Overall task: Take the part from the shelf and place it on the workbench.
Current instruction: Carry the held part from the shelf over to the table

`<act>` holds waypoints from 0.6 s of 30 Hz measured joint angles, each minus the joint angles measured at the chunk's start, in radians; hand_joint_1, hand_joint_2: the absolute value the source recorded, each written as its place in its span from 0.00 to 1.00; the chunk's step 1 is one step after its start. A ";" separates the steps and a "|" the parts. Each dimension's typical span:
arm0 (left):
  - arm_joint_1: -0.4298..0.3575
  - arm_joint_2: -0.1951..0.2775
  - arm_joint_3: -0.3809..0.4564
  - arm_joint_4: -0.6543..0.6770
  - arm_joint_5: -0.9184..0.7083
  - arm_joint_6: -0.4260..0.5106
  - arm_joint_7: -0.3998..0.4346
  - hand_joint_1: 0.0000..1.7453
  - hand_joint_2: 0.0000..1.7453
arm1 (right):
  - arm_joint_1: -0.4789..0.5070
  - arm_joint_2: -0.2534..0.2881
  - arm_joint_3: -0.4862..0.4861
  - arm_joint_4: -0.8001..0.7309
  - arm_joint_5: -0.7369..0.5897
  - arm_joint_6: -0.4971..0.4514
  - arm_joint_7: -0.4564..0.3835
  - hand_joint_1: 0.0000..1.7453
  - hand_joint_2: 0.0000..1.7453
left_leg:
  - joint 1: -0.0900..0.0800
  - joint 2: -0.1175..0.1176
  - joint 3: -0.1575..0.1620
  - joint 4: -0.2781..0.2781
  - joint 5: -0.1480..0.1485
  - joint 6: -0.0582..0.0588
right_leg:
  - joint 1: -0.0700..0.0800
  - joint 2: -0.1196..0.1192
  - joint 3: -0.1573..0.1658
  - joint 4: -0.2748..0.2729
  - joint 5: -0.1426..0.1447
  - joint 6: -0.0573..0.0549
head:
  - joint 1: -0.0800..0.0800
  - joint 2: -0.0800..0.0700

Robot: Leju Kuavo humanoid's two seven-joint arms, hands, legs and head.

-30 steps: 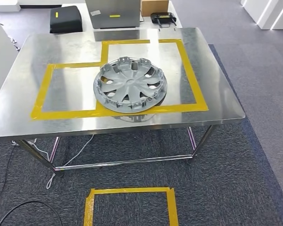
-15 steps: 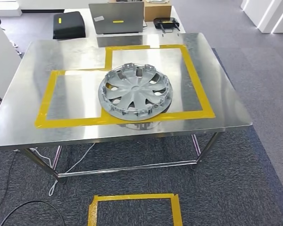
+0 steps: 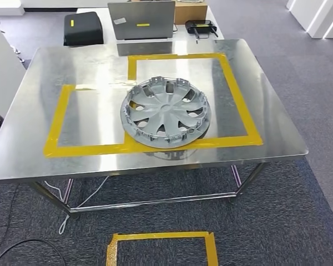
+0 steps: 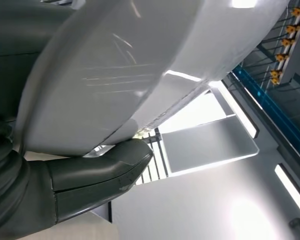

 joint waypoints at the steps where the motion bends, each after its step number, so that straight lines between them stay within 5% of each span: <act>1: 0.001 0.003 0.005 -0.001 0.004 -0.004 0.001 1.00 1.00 | 0.000 0.000 0.000 0.000 0.010 0.000 -0.007 0.00 1.00 | 0.001 0.001 0.003 -0.003 -0.002 -0.005 | 0.000 0.000 0.006 -0.009 -0.001 0.000 | 0.000 0.000; 4: 0.005 0.011 0.023 -0.003 0.010 -0.016 0.003 1.00 1.00 | -0.002 0.000 -0.002 0.000 0.038 0.003 -0.026 0.00 1.00 | 0.001 0.003 -0.005 0.043 -0.034 -0.022 | -0.011 -0.002 0.035 -0.040 0.000 -0.006 | -0.002 0.000; 7: 0.011 0.020 0.039 -0.004 0.009 -0.023 0.005 1.00 1.00 | -0.006 0.000 -0.003 0.000 0.048 0.008 -0.032 0.00 1.00 | 0.013 0.003 -0.110 0.226 -0.097 -0.041 | -0.017 -0.004 0.059 -0.050 -0.010 -0.008 | -0.005 0.000; 9: 0.014 0.022 0.047 -0.004 0.007 -0.024 0.006 1.00 1.00 | -0.008 0.000 -0.003 0.001 0.053 0.008 -0.032 0.00 1.00 | 0.021 0.003 -0.154 0.265 -0.073 -0.050 | -0.019 -0.003 0.075 -0.049 -0.024 -0.004 | -0.005 0.000; 11: 0.017 0.024 0.056 -0.004 0.008 -0.028 0.008 1.00 1.00 | -0.008 0.000 -0.003 0.001 0.054 0.008 -0.026 0.00 1.00 | 0.027 0.004 -0.130 0.166 0.020 -0.057 | -0.022 -0.002 0.094 -0.049 -0.041 0.005 | -0.005 0.000; 13: 0.020 0.023 0.067 -0.003 0.012 -0.039 0.009 1.00 1.00 | -0.007 0.000 -0.002 0.001 0.056 0.007 -0.014 0.00 1.00 | 0.028 0.006 -0.087 0.056 0.072 -0.056 | -0.022 -0.001 0.105 -0.047 -0.060 0.019 | -0.010 0.000; 18: 0.028 0.021 0.075 -0.002 0.004 -0.063 0.026 1.00 1.00 | -0.008 0.000 -0.001 0.000 0.061 0.007 0.011 0.00 1.00 | 0.023 0.004 -0.063 0.012 0.058 -0.018 | -0.022 -0.003 0.114 -0.046 -0.082 0.046 | -0.007 0.000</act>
